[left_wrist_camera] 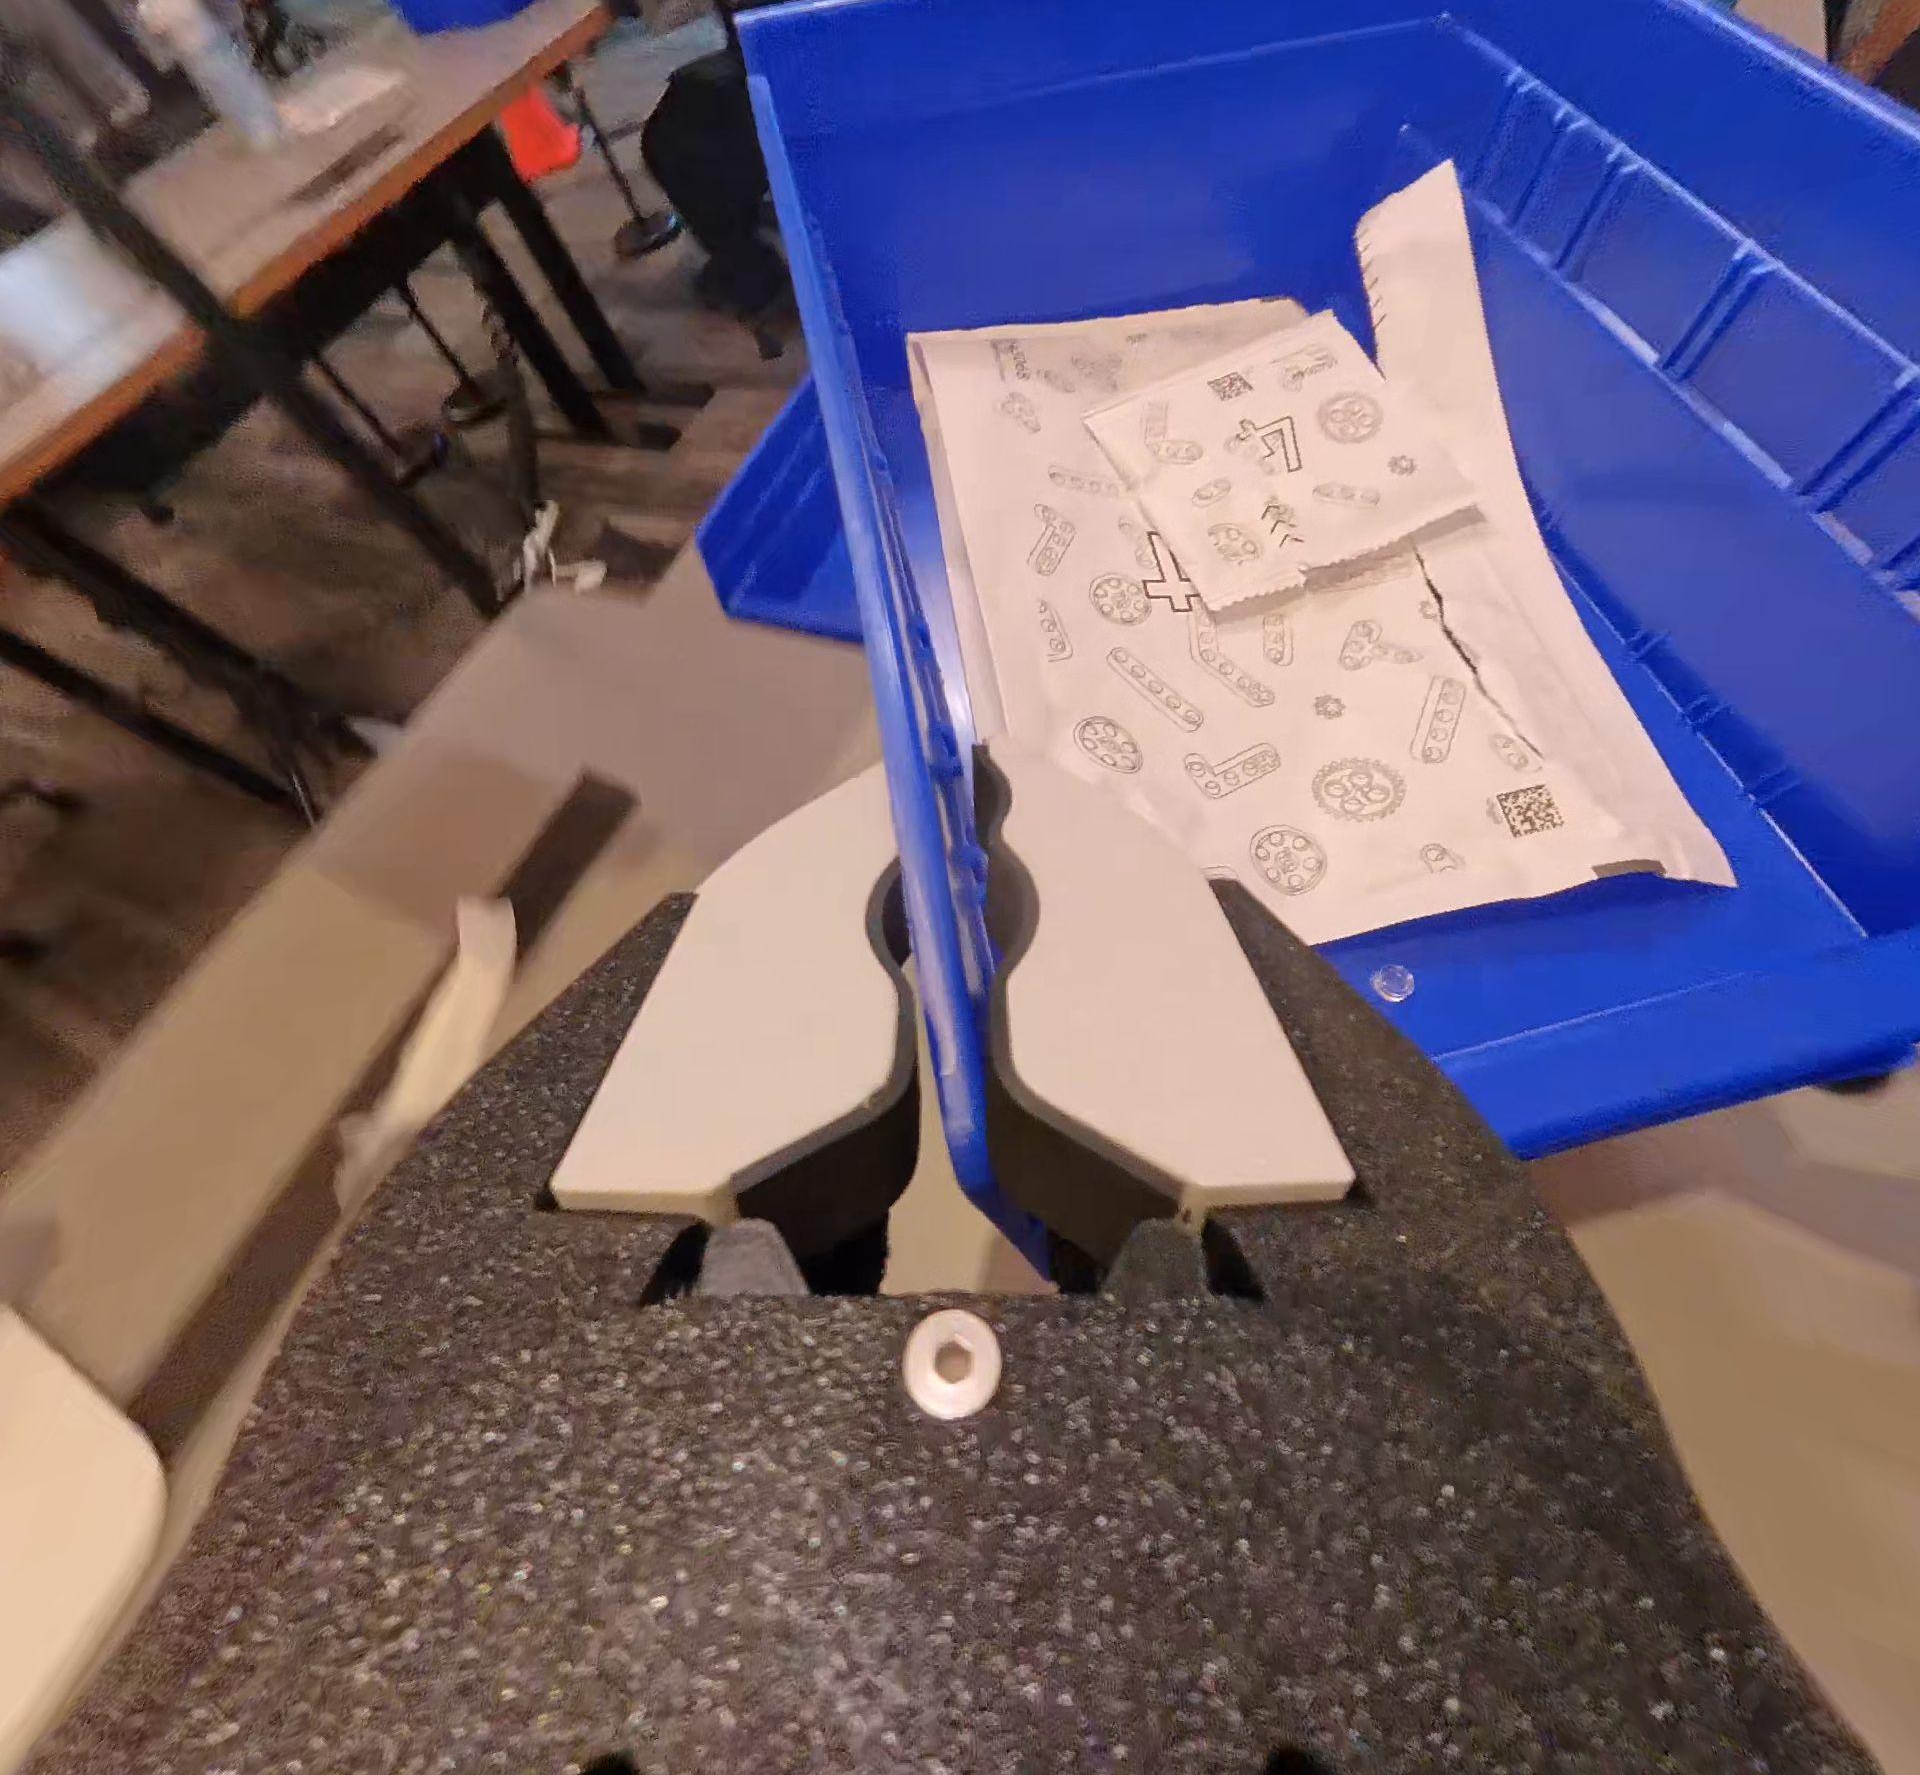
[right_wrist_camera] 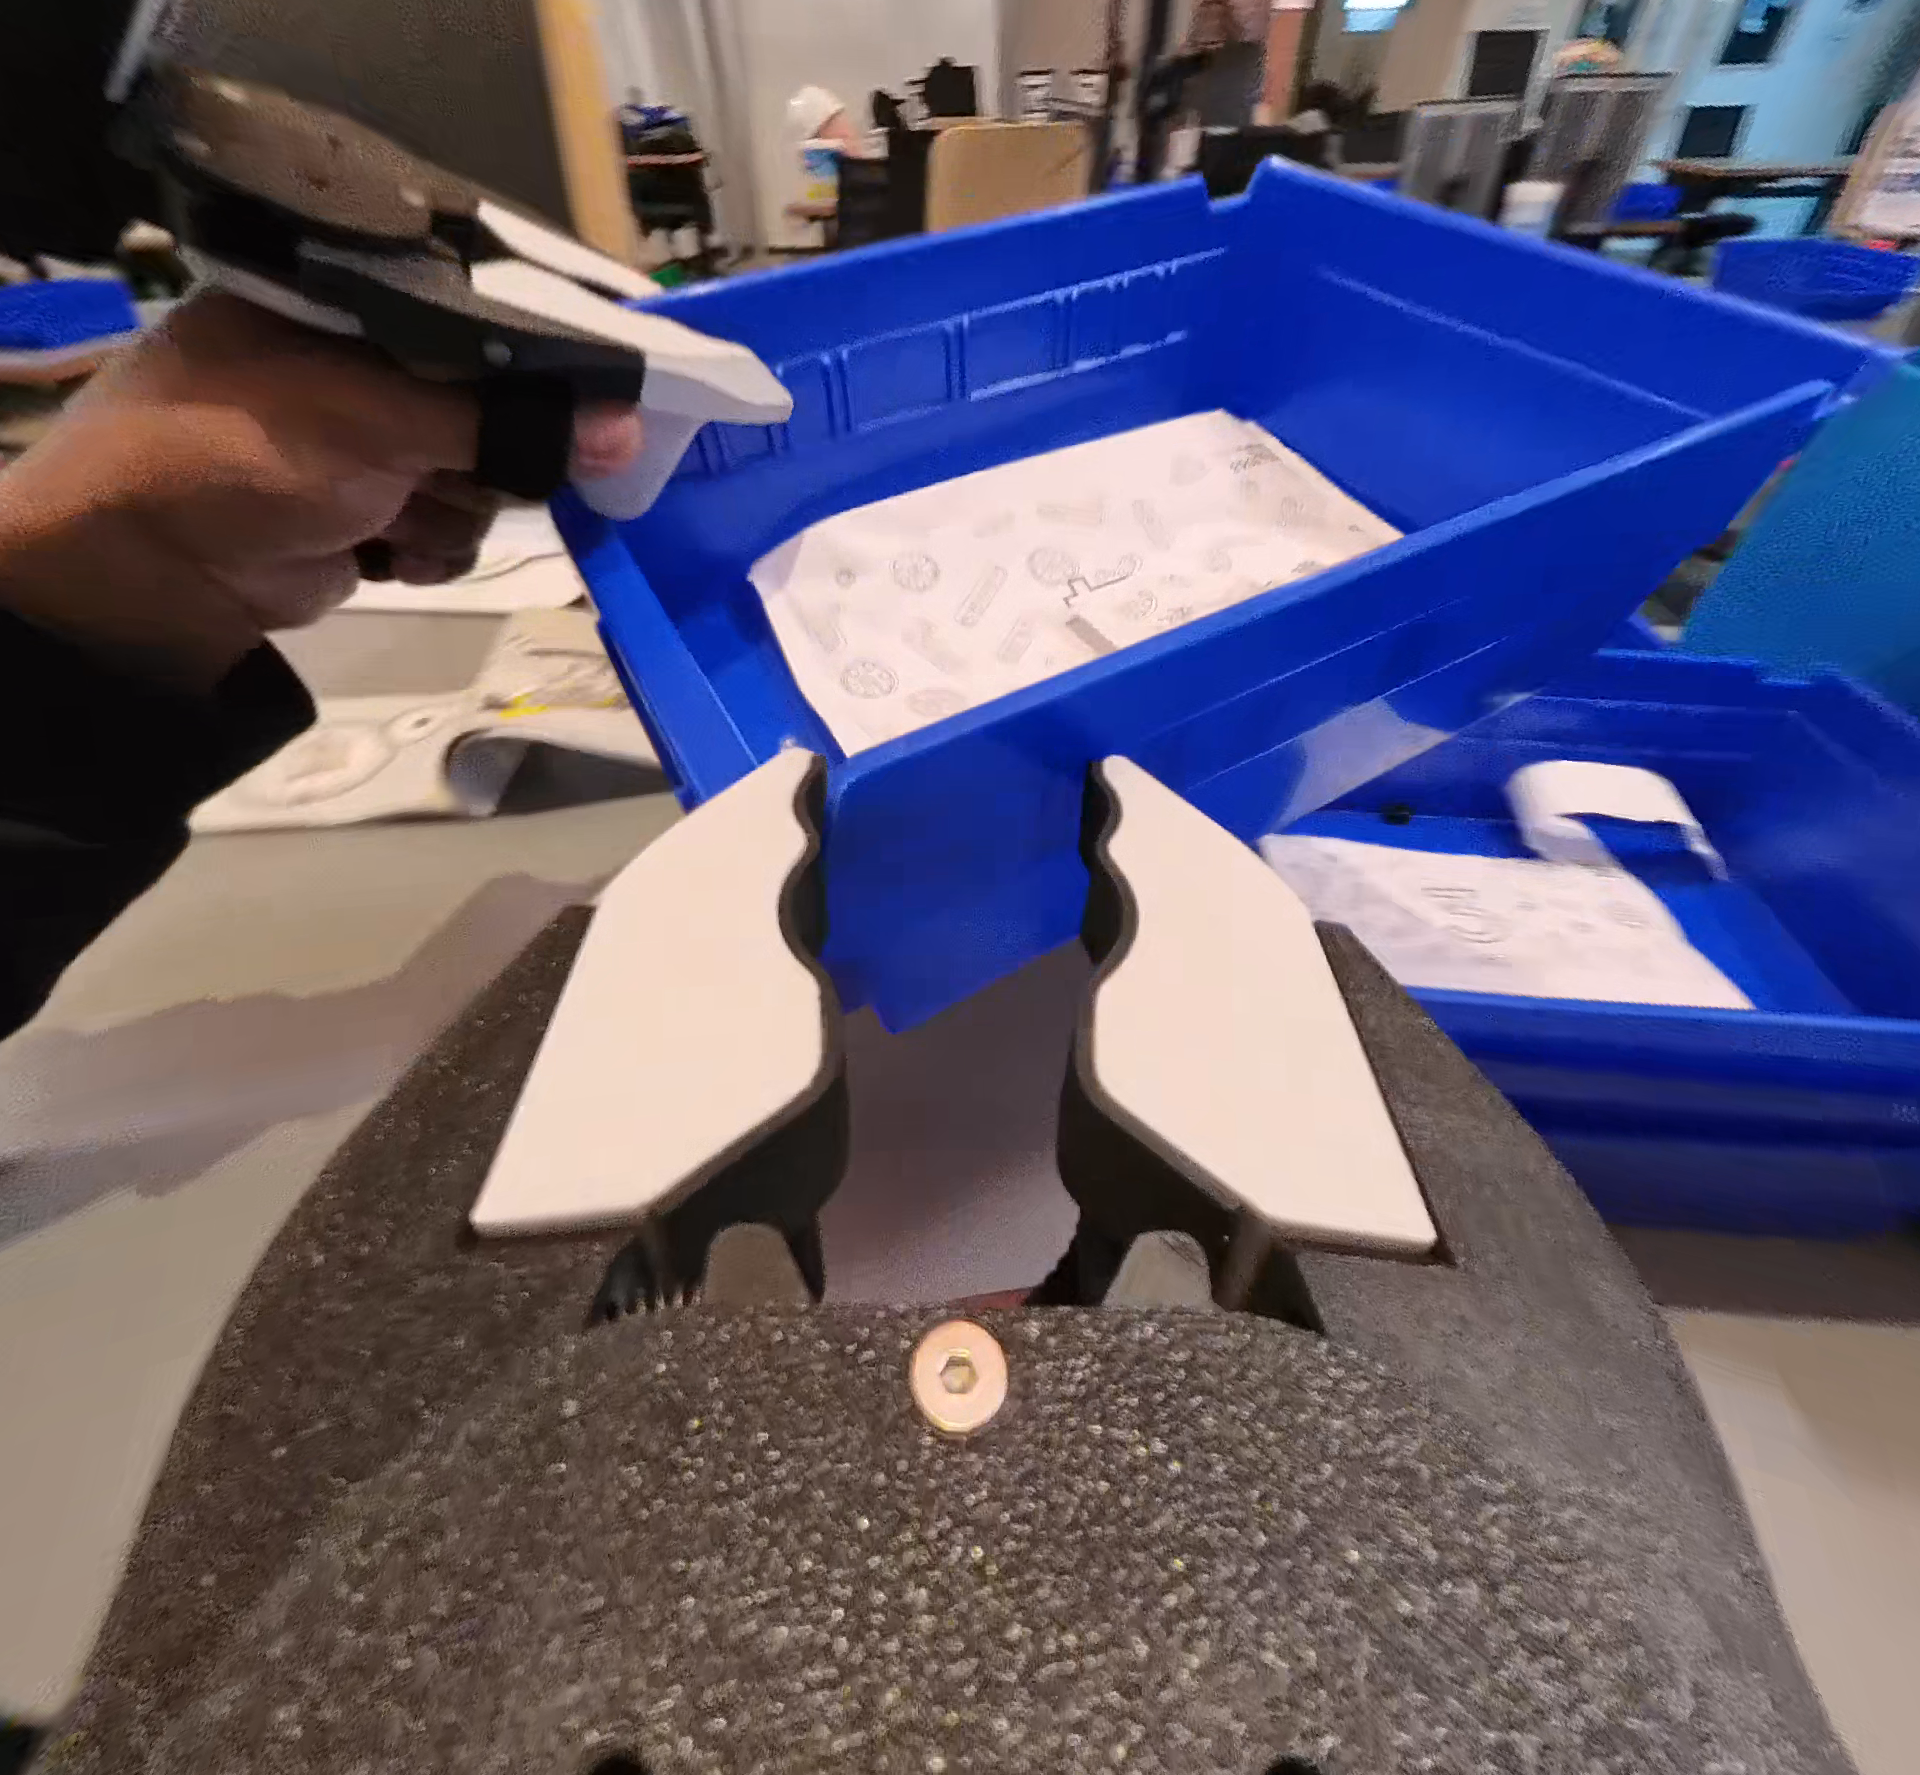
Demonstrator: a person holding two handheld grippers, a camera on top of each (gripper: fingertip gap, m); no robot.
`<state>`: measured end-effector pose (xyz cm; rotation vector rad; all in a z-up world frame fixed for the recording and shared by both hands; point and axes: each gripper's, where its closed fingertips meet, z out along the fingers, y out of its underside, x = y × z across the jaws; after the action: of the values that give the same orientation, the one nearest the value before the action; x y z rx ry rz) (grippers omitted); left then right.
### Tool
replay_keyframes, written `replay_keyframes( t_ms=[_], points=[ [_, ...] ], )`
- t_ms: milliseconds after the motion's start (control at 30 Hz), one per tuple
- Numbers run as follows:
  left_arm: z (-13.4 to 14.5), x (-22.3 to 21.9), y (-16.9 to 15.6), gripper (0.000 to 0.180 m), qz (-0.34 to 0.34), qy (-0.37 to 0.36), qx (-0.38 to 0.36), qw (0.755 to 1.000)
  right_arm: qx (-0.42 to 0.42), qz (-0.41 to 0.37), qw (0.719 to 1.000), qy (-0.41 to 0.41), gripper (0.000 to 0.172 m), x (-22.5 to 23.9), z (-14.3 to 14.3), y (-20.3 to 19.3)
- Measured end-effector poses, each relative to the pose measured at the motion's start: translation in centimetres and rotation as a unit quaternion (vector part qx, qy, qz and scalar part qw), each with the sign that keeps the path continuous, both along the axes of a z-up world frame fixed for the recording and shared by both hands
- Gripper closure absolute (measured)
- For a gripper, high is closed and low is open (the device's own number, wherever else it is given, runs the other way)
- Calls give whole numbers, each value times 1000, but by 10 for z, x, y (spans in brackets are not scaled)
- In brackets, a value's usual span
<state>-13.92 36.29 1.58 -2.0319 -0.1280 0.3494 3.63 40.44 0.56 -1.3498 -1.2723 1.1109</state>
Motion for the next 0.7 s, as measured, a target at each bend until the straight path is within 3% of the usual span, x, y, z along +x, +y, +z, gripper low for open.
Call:
replay_keyframes(
  t_ms=[200,300,433,533,700],
  points=[
    [-89,46,-108,170,84,-94,-3,992,-14,81,996,-32,126,25,-48,-67],
    [-120,69,-131,168,106,-119,-3,987,-11,91,994,-53,127,40,-72,-82],
    [-145,89,-139,160,93,-117,-30,988,21,77,992,-99,130,55,-106,-79],
    [-142,105,-137,150,65,-122,-5,990,64,65,986,-140,133,66,-119,-74],
    [-106,113,-167,136,73,-55,125,988,167,86,974,-126,130,68,-79,-81]
  ],
)
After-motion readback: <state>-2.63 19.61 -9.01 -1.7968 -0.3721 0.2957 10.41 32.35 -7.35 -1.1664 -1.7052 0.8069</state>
